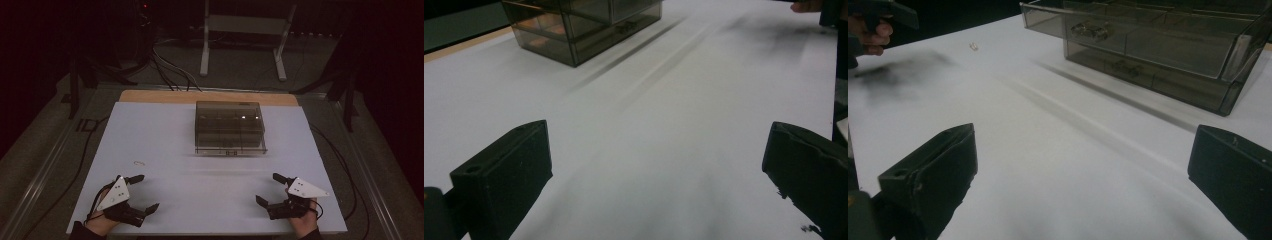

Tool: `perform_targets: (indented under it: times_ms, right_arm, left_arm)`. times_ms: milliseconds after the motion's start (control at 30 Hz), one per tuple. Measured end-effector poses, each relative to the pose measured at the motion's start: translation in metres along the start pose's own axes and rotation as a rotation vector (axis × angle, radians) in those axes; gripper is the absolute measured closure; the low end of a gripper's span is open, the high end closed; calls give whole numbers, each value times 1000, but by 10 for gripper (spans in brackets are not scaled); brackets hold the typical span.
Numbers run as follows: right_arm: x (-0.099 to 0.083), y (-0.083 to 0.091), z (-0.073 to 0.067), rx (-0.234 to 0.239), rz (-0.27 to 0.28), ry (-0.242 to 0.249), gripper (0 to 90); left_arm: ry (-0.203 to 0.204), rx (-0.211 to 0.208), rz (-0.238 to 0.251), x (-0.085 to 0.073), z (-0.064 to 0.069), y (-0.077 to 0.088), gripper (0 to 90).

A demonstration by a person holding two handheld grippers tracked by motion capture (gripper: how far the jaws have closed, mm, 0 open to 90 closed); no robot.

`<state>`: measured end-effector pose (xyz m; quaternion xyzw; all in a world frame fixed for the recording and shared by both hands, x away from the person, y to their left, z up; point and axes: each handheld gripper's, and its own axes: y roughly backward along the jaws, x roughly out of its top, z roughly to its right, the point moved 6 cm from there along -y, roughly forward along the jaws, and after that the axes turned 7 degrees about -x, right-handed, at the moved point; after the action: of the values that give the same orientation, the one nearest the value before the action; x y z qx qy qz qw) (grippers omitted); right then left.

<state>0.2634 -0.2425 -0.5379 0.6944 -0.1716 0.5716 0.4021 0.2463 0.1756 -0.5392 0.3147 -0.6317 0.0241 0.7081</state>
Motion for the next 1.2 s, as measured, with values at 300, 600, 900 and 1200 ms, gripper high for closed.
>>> perform_targets:
  times_ms: [300, 600, 900, 1200]
  right_arm:
    - [-1, 1, -2, 3, -13, 12, 0]
    - [0, 1, -5, 13, -8, 18, 0]
    - [0, 1, -4, 13, -9, 12, 0]
    - [0, 1, -5, 15, -8, 13, 0]
  left_arm:
    - [-9, -26, -35, -3, 3, -4, 6]
    - [-20, -89, -63, -1, 11, -8, 6]
    - [-30, -132, -72, 9, 18, -7, 6]
    - [-40, -146, -37, 24, 19, -3, 6]
